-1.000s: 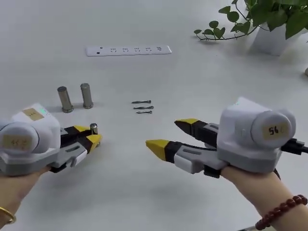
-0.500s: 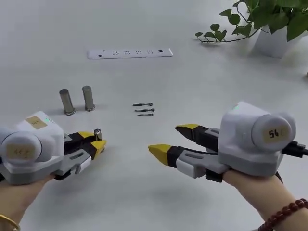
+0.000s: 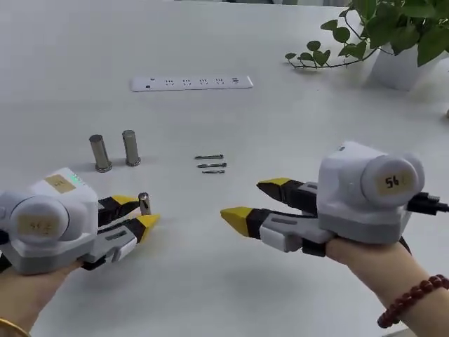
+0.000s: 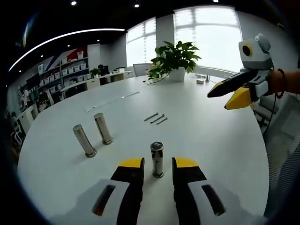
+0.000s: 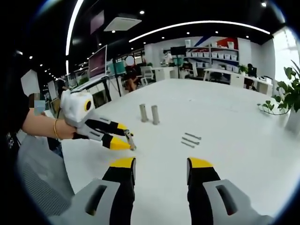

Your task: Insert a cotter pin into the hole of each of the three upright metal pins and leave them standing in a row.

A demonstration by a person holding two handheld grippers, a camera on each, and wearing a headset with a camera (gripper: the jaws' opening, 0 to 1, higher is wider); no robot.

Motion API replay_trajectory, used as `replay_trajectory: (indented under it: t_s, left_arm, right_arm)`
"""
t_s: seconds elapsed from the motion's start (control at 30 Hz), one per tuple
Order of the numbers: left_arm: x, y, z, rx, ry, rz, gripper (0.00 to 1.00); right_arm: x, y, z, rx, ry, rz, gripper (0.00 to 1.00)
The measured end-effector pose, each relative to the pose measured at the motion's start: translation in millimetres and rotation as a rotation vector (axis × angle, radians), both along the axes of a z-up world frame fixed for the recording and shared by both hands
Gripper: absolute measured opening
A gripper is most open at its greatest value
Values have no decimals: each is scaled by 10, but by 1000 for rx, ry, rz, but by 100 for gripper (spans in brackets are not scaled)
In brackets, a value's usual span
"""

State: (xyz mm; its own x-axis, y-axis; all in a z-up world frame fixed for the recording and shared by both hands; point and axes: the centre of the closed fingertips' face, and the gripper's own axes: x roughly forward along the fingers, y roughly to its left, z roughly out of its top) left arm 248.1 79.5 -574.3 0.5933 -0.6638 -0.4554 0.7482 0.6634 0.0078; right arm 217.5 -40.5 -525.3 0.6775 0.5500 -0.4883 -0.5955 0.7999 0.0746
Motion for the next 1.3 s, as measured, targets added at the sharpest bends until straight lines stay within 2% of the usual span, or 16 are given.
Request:
replay_trajectory:
  t_s: [0.1, 0.13, 0.27, 0.33, 0.4, 0.5, 0.7, 1.03, 1.13, 1.3]
  left_arm:
    - [5, 47, 56, -14, 6, 42, 29]
    - [0, 73, 70, -7, 6, 51, 31]
    - [-18, 143, 117, 9, 15, 79, 38]
    - [-34, 178, 132, 29, 17, 85, 39]
    - [-53, 194, 158, 28, 14, 85, 41]
    - [-83, 201, 193, 6, 26, 91, 46]
    - [-139, 229, 233, 9, 40, 104, 51]
    - [-232, 256, 305, -14, 63, 149, 59]
    - [-255, 262, 325, -23, 65, 160, 61]
    - [-283, 279, 335, -22, 62, 172, 63]
  right_arm:
    - [101, -39, -30, -37, 23, 9, 36]
    - [148, -56, -45, -60, 20, 17, 35]
    - [292, -47, -49, -74, 30, 34, 34]
    - [334, -31, -56, -85, 35, 51, 33]
    - [390, -7, -62, -77, 37, 68, 31]
    - [453, 10, -105, -46, 69, 71, 29]
    - [510, 85, -171, -52, 92, 107, 29]
    - [694, 108, -238, -148, 96, 180, 24]
    - [758, 105, -247, -182, 106, 207, 22]
    - [870, 80, -358, -253, 137, 256, 19]
